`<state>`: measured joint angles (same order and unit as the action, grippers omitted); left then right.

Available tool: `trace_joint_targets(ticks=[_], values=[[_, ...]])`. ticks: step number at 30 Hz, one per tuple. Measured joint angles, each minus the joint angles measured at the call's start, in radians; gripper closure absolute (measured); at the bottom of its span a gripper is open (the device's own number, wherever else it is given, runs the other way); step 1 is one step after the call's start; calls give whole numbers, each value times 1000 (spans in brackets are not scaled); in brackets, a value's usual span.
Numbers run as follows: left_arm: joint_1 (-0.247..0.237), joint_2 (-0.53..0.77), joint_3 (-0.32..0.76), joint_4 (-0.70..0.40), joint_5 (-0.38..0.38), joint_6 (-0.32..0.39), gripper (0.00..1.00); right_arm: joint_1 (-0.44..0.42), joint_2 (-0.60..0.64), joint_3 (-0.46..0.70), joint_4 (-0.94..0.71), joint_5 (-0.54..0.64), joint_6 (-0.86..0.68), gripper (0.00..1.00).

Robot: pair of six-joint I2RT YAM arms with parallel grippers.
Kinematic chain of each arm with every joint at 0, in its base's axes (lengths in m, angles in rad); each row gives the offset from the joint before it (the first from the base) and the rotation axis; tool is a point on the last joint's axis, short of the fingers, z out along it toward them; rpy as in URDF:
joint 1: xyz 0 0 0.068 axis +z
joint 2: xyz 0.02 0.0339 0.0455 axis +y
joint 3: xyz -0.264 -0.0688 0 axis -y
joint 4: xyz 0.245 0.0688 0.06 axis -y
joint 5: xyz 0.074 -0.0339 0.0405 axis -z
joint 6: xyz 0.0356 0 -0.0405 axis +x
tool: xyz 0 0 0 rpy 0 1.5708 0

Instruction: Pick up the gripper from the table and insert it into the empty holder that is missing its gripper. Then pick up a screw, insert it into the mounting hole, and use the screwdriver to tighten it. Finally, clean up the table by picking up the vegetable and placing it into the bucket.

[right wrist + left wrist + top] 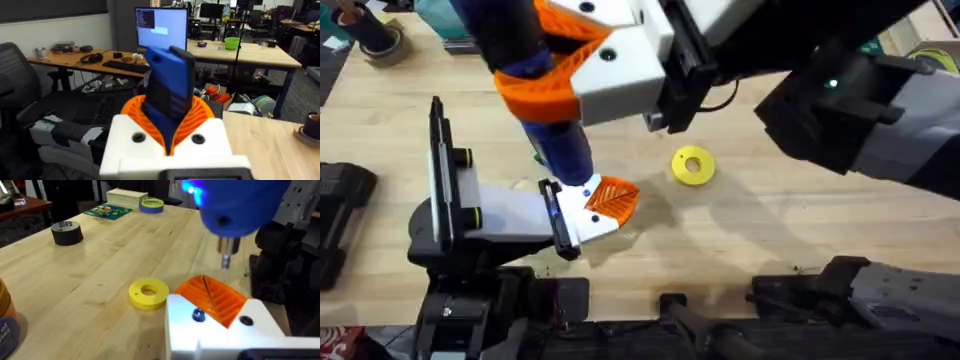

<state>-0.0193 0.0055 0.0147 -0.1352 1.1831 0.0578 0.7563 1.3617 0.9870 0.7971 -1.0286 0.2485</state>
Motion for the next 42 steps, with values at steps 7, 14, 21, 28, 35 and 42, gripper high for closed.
trace_joint_targets(ticks=[7, 14, 21, 28, 35, 42], values=[[0, 0, 0, 0, 0, 0, 996, 0, 0, -27, 8, 11, -14, 977], [0, 0, 0, 0, 0, 0, 996, 0, 0, -49, 62, 15, -18, 977], [0, 0, 0, 0, 0, 0, 996, 0, 0, -67, 67, 15, -18, 977], [0, 0, 0, 0, 0, 0, 996, 0, 0, -83, 69, 18, -21, 977], [0, 0, 0, 0, 0, 0, 996, 0, 0, -100, 70, 35, -22, 977], [0, 0, 0, 0, 0, 0, 996, 0, 0, -100, 71, 40, -26, 977]])
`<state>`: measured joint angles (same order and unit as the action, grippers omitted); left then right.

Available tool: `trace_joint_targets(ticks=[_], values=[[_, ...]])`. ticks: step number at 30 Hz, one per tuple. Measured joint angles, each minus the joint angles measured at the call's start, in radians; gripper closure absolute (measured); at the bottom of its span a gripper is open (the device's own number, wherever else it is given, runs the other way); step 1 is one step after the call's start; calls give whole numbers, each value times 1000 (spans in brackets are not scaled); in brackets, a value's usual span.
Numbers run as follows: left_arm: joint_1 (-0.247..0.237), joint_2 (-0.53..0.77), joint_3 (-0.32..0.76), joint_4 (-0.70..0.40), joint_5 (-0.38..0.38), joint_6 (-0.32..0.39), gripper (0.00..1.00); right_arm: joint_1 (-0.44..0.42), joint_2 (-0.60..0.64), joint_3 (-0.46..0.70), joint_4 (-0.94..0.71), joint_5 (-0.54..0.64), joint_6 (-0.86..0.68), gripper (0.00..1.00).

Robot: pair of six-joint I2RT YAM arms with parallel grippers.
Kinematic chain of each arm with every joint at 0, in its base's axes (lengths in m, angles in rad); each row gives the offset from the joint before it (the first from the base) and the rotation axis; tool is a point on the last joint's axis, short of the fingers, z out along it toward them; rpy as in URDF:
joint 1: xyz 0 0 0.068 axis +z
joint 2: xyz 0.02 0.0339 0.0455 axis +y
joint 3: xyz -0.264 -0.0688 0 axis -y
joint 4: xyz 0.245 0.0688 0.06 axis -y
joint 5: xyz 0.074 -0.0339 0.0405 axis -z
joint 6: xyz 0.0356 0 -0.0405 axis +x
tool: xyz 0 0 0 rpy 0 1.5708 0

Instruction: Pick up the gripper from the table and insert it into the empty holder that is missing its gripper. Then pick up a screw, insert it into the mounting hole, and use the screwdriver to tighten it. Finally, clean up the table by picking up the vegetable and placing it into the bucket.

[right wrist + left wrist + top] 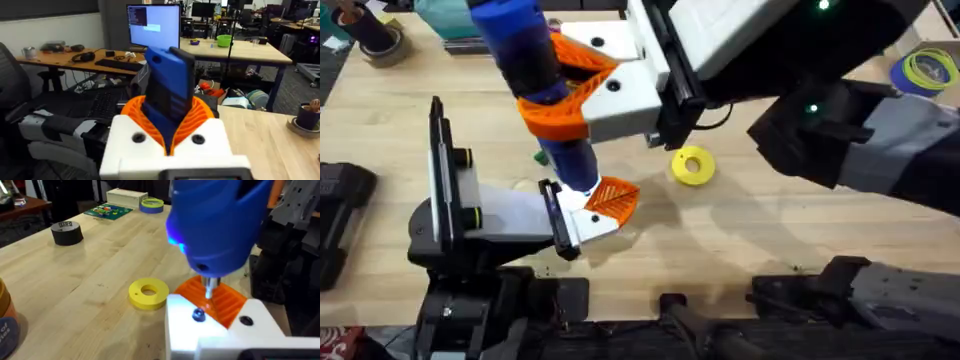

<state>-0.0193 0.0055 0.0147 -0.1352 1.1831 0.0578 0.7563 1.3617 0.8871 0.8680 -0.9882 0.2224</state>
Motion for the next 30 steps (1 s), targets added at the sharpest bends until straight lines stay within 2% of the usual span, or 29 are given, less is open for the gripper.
trace_joint_targets(ticks=[30], values=[[0, 0, 0, 0, 0, 0, 996, 0, 27, 0, 29, 3, -14, 977]])
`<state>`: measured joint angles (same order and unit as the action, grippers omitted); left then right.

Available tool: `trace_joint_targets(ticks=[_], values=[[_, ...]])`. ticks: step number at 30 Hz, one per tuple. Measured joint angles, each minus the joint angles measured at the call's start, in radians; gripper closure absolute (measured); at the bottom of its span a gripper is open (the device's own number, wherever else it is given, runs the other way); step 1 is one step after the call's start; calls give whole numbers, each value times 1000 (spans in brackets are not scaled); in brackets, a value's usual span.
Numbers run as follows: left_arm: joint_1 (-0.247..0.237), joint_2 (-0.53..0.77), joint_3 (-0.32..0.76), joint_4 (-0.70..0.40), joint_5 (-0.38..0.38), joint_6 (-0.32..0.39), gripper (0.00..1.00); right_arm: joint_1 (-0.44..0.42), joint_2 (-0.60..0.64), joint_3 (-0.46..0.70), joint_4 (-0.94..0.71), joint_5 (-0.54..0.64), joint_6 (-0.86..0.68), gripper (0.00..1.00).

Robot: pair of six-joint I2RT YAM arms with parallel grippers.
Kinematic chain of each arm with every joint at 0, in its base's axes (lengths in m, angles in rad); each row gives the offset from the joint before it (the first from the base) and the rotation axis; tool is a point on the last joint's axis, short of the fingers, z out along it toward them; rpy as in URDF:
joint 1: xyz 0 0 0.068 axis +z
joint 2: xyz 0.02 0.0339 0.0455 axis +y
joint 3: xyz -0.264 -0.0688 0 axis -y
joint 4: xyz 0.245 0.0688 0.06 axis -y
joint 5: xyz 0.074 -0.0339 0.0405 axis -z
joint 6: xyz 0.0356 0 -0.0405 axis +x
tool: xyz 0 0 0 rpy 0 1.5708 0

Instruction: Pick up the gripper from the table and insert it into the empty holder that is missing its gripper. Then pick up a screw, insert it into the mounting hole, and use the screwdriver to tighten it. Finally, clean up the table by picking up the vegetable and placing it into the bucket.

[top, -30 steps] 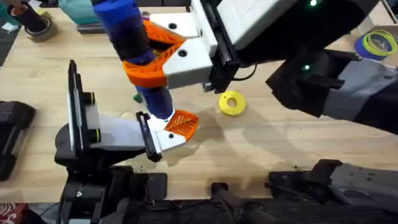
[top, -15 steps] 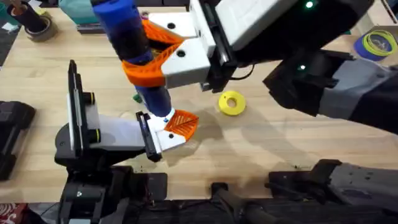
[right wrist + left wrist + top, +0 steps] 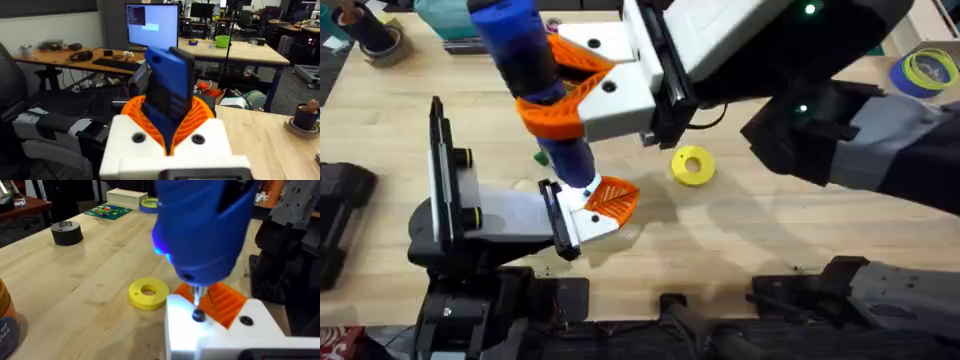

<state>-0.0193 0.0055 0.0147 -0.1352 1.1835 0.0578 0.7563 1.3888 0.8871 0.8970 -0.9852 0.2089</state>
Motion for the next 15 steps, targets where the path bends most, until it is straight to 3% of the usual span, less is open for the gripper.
trace_joint_targets(ticks=[15], values=[[0, 0, 0, 0, 0, 0, 996, 0, 8, 0, -1, 0, 2, 977]])
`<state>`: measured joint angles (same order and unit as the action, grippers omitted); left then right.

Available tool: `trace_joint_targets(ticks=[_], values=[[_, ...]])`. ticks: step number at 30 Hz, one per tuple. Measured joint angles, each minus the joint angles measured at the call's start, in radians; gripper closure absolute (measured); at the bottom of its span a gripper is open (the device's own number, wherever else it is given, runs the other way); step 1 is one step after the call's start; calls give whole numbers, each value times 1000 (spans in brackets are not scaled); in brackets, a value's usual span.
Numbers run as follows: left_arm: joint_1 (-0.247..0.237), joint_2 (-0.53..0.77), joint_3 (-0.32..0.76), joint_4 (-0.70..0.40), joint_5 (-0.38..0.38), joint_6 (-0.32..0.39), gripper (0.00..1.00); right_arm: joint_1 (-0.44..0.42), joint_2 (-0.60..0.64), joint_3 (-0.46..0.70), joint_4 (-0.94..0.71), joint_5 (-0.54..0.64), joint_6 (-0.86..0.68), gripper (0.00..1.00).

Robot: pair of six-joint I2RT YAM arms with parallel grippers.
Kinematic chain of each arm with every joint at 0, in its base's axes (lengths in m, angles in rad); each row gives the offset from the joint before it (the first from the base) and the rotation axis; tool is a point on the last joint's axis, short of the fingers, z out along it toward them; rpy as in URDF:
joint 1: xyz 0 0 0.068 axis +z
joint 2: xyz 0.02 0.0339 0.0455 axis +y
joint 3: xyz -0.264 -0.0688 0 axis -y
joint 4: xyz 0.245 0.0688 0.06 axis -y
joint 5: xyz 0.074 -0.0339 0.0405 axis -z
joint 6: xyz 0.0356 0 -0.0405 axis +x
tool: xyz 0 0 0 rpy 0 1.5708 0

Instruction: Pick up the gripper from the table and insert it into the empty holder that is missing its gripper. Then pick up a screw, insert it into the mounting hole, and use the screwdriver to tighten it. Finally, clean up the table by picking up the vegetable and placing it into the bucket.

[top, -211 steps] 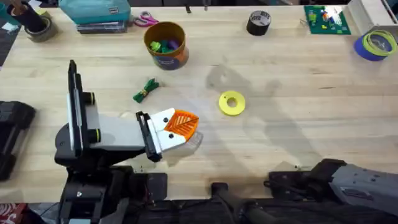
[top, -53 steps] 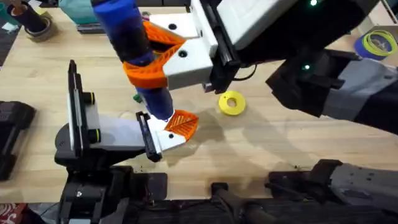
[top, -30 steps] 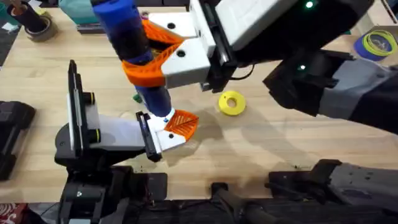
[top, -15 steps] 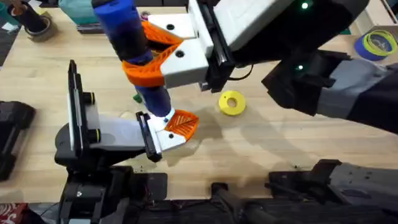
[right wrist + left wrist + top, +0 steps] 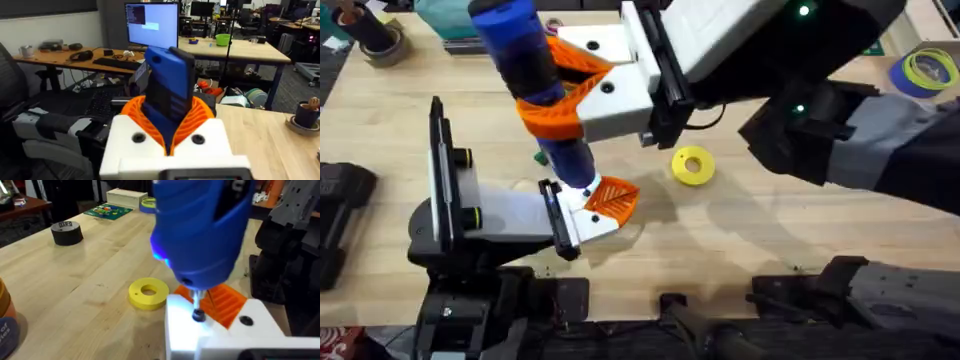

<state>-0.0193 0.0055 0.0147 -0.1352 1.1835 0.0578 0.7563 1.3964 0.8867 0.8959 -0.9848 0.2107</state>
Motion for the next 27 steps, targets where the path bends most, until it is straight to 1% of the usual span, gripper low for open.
trace_joint_targets(ticks=[27], values=[[0, 0, 0, 0, 0, 0, 996, 3, 0, -13, -2, 0, 6, 977]])
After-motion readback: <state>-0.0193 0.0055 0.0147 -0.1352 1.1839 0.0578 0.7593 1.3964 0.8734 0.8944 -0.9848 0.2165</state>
